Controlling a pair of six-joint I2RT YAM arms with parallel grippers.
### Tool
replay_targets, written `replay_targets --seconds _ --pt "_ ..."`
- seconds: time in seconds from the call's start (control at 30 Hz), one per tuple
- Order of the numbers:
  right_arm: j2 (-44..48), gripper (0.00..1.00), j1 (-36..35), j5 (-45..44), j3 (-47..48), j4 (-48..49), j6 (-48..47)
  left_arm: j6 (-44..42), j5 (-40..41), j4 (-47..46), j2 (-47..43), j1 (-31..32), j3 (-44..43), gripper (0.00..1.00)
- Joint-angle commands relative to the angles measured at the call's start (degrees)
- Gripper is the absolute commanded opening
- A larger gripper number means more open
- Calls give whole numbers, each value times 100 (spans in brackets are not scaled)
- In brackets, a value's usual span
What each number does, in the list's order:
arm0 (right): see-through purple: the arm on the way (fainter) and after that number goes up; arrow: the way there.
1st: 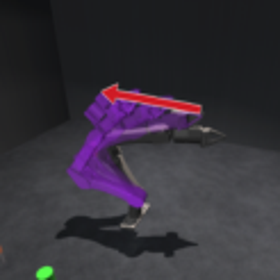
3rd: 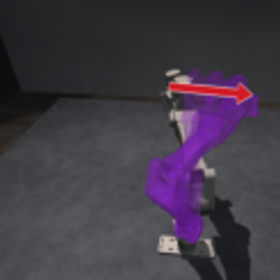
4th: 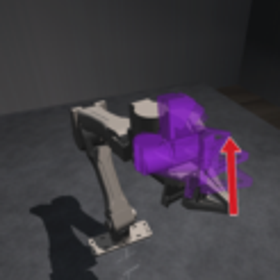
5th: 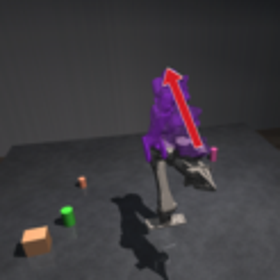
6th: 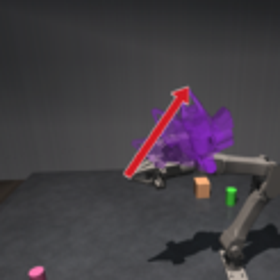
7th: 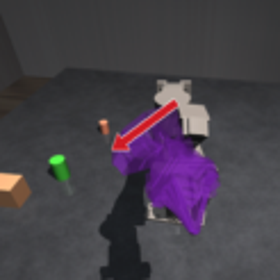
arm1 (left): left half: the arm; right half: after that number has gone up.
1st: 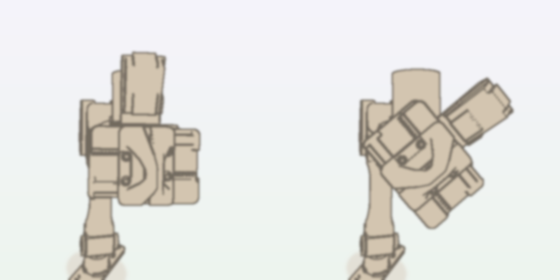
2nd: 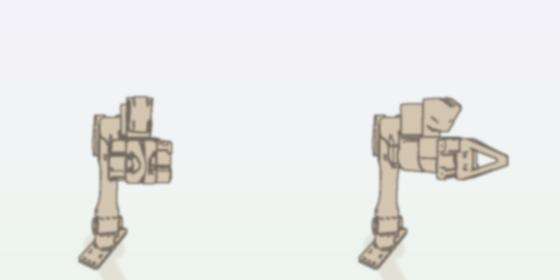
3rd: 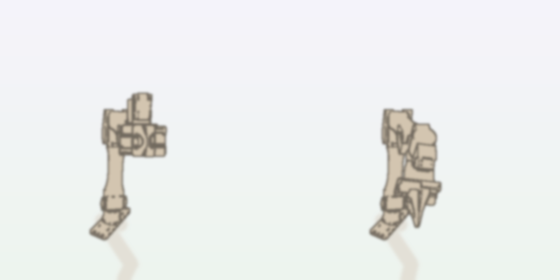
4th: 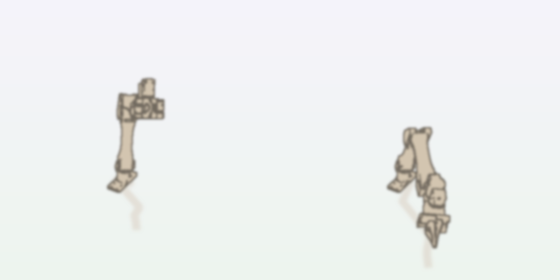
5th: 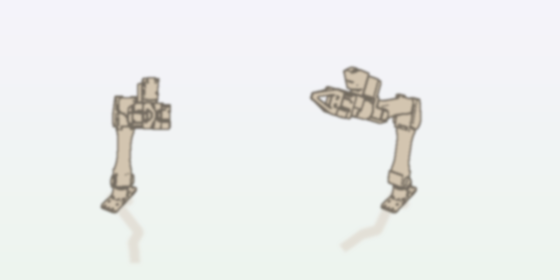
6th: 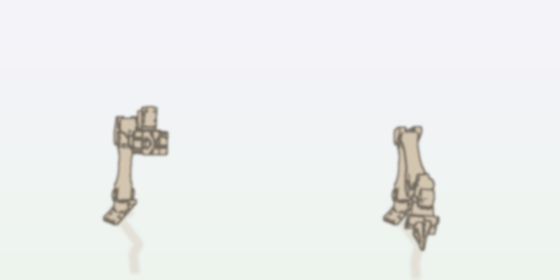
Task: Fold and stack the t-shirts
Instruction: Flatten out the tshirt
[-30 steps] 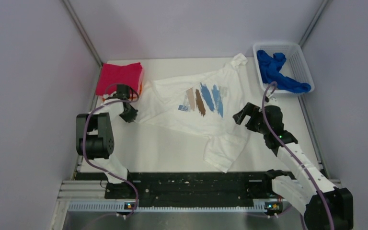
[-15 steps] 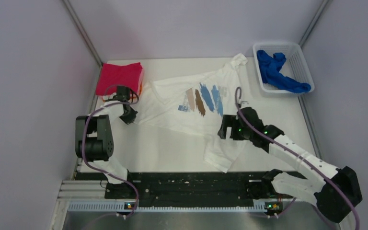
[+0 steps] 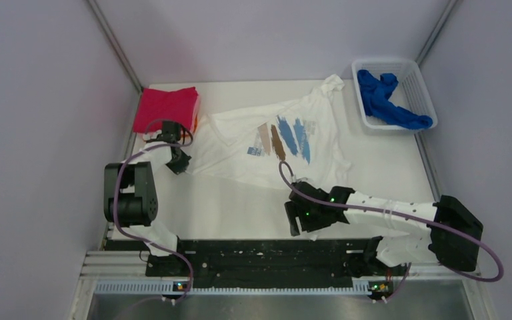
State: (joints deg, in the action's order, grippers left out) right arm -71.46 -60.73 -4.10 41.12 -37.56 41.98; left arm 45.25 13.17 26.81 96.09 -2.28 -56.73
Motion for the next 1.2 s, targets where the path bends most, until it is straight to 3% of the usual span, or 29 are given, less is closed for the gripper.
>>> replay_targets --seconds 0.0,0.43,0.63,0.73,0.77,0.97,1.17 --pt "80 73 -139 142 -309 -223 428 -40 127 35 -237 -26 70 0" --pt "-165 62 -141 -1297 -652 -288 1150 -62 44 40 -255 -27 73 0" --pt "-551 40 -126 -1791 -631 1 1337 -74 65 52 -339 -29 101 0" --pt "-630 4 -76 -2092 -548 -4 1380 -78 5 53 -413 -28 130 0" --pt "-578 0 6 -2216 -519 -8 1380 -66 -40 57 -456 -34 140 0" --pt "352 0 597 -3115 272 69 417 -159 -541 400 -1052 -20 15 0" --pt "1288 0 841 -4824 1549 -21 -673 -180 -1014 519 -2685 -23 -213 0"
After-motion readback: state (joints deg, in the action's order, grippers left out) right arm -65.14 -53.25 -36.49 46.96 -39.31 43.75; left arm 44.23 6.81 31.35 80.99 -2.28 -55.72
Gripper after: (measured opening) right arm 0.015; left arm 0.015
